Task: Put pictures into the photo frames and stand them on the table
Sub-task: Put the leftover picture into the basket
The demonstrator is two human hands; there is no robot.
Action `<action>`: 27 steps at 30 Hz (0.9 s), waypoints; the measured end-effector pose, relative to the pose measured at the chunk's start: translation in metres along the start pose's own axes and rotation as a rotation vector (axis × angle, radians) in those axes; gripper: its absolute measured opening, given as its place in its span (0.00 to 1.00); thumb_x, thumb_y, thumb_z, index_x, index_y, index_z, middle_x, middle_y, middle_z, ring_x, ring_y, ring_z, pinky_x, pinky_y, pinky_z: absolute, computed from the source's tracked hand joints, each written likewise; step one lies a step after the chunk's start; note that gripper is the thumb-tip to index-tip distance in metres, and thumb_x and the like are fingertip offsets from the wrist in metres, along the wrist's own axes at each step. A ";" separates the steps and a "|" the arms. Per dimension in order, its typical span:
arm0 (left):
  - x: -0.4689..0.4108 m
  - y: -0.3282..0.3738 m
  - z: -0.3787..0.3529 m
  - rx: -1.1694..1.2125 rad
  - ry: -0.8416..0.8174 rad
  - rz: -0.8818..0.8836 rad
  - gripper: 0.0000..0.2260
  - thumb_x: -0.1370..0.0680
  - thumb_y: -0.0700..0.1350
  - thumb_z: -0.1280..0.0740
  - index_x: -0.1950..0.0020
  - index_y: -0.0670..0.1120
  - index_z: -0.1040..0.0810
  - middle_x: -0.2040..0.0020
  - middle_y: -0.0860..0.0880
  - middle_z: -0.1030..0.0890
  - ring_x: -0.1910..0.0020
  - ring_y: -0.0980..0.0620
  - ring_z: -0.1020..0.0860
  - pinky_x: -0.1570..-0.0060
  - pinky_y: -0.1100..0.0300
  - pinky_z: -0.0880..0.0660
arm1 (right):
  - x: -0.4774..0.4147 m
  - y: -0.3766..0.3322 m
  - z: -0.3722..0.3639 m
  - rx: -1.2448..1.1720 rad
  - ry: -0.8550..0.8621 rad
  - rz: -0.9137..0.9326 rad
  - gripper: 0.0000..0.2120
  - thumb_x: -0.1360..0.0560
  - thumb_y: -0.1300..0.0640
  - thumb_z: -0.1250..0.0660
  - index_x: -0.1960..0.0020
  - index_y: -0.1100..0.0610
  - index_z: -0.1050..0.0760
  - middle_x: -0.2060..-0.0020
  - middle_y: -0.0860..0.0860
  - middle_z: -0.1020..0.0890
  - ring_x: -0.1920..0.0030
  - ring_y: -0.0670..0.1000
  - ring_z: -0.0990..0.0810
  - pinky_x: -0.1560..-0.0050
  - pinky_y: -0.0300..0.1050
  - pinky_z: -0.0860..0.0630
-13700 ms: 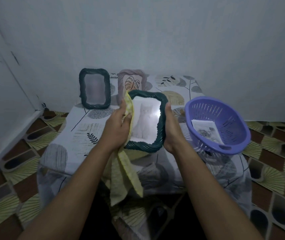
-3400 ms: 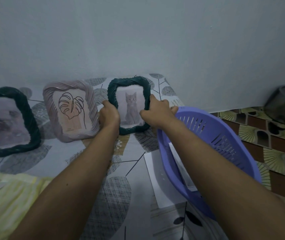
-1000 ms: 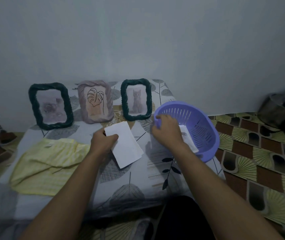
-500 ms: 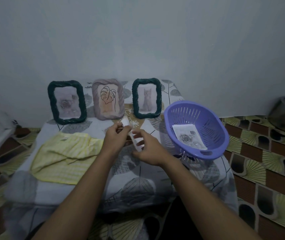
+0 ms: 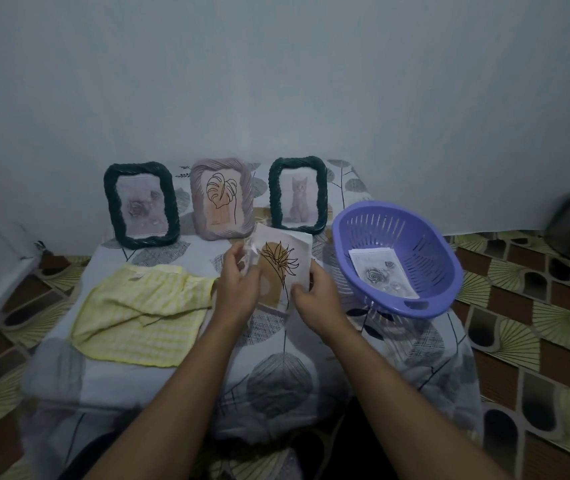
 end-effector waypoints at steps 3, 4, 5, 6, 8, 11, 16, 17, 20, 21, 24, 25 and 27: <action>0.002 -0.001 -0.002 -0.117 0.043 -0.071 0.13 0.18 0.45 0.38 0.34 0.45 0.23 0.42 0.51 0.19 0.45 0.55 0.22 0.49 0.68 0.27 | 0.001 0.003 0.000 0.036 0.022 0.006 0.17 0.24 0.67 0.38 0.38 0.54 0.24 0.48 0.48 0.17 0.47 0.46 0.18 0.49 0.39 0.20; 0.004 0.000 -0.002 -0.160 0.079 -0.104 0.11 0.18 0.45 0.37 0.40 0.44 0.20 0.49 0.51 0.17 0.52 0.56 0.21 0.57 0.73 0.29 | 0.002 0.003 0.000 0.051 0.021 0.008 0.17 0.24 0.67 0.38 0.38 0.54 0.23 0.49 0.48 0.17 0.48 0.45 0.18 0.50 0.38 0.21; 0.006 0.000 -0.003 -0.179 0.127 -0.129 0.09 0.18 0.45 0.37 0.46 0.44 0.19 0.56 0.52 0.18 0.58 0.60 0.22 0.62 0.76 0.31 | 0.002 0.004 -0.001 0.066 0.015 0.011 0.17 0.24 0.67 0.38 0.38 0.54 0.23 0.50 0.47 0.17 0.50 0.44 0.19 0.52 0.35 0.21; 0.009 0.002 -0.003 -0.184 0.172 -0.148 0.07 0.19 0.45 0.36 0.51 0.45 0.19 0.61 0.55 0.20 0.62 0.63 0.23 0.65 0.76 0.32 | 0.003 0.003 -0.001 0.076 0.005 0.013 0.17 0.25 0.67 0.39 0.39 0.54 0.23 0.52 0.45 0.17 0.52 0.41 0.19 0.54 0.32 0.23; 0.013 0.006 -0.007 -0.165 0.226 -0.190 0.06 0.19 0.44 0.35 0.55 0.48 0.20 0.63 0.59 0.22 0.63 0.68 0.24 0.65 0.77 0.33 | 0.004 0.002 -0.002 0.047 -0.016 0.005 0.17 0.24 0.67 0.40 0.41 0.51 0.23 0.53 0.42 0.18 0.53 0.38 0.20 0.54 0.33 0.23; 0.011 0.004 -0.016 -0.108 0.186 -0.199 0.07 0.20 0.45 0.34 0.55 0.49 0.18 0.61 0.57 0.18 0.60 0.64 0.21 0.57 0.68 0.25 | 0.003 0.002 -0.004 -0.012 -0.045 -0.031 0.16 0.23 0.66 0.41 0.44 0.49 0.24 0.53 0.41 0.18 0.50 0.39 0.20 0.51 0.37 0.22; 0.012 0.002 -0.032 0.170 -0.013 0.019 0.13 0.16 0.49 0.42 0.37 0.48 0.21 0.53 0.51 0.14 0.53 0.52 0.16 0.49 0.55 0.20 | -0.001 0.008 -0.003 -0.163 -0.063 -0.117 0.13 0.20 0.54 0.44 0.47 0.56 0.22 0.55 0.51 0.17 0.52 0.51 0.19 0.48 0.51 0.23; 0.012 0.002 -0.034 0.253 -0.047 0.070 0.14 0.15 0.49 0.45 0.35 0.48 0.24 0.51 0.47 0.15 0.53 0.49 0.16 0.50 0.54 0.19 | -0.001 0.010 -0.001 -0.182 -0.060 -0.129 0.15 0.19 0.51 0.44 0.46 0.55 0.21 0.53 0.51 0.16 0.50 0.52 0.18 0.45 0.52 0.23; 0.018 0.004 -0.033 0.285 -0.101 0.080 0.12 0.14 0.48 0.46 0.37 0.50 0.26 0.49 0.45 0.16 0.53 0.46 0.16 0.53 0.51 0.18 | 0.000 0.014 -0.002 -0.217 -0.063 -0.148 0.12 0.20 0.50 0.41 0.44 0.50 0.20 0.49 0.50 0.15 0.45 0.51 0.17 0.39 0.56 0.22; 0.019 0.003 -0.030 0.236 -0.054 0.032 0.10 0.15 0.46 0.45 0.38 0.50 0.26 0.49 0.46 0.16 0.53 0.47 0.16 0.53 0.51 0.19 | -0.001 0.015 -0.003 -0.204 -0.050 -0.158 0.13 0.22 0.48 0.40 0.44 0.50 0.20 0.49 0.51 0.15 0.45 0.53 0.17 0.40 0.59 0.22; 0.016 -0.001 -0.015 -0.050 0.163 -0.112 0.14 0.21 0.39 0.38 0.36 0.48 0.27 0.42 0.48 0.21 0.44 0.49 0.22 0.42 0.49 0.24 | -0.002 0.015 -0.006 -0.233 -0.016 -0.169 0.15 0.23 0.48 0.42 0.44 0.51 0.21 0.48 0.52 0.15 0.44 0.54 0.17 0.39 0.61 0.23; 0.013 -0.003 -0.012 -0.113 0.198 -0.101 0.17 0.22 0.38 0.37 0.33 0.46 0.28 0.38 0.47 0.24 0.39 0.48 0.25 0.38 0.48 0.27 | -0.001 0.012 -0.007 -0.247 -0.017 -0.163 0.14 0.21 0.52 0.42 0.42 0.51 0.21 0.47 0.51 0.15 0.43 0.53 0.17 0.38 0.59 0.23; 0.007 -0.005 -0.007 -0.112 0.173 -0.030 0.19 0.21 0.39 0.38 0.30 0.45 0.29 0.34 0.46 0.25 0.35 0.47 0.27 0.34 0.47 0.29 | -0.001 0.008 -0.008 -0.271 -0.033 -0.154 0.13 0.18 0.57 0.43 0.41 0.50 0.21 0.46 0.50 0.15 0.43 0.50 0.18 0.38 0.53 0.22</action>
Point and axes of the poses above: each hand's wrist, its own x-axis away from the middle knuckle, its own z-axis out of the back of the hand, y = z × x, the point moved 3 cm from there along -x, towards the middle knuckle
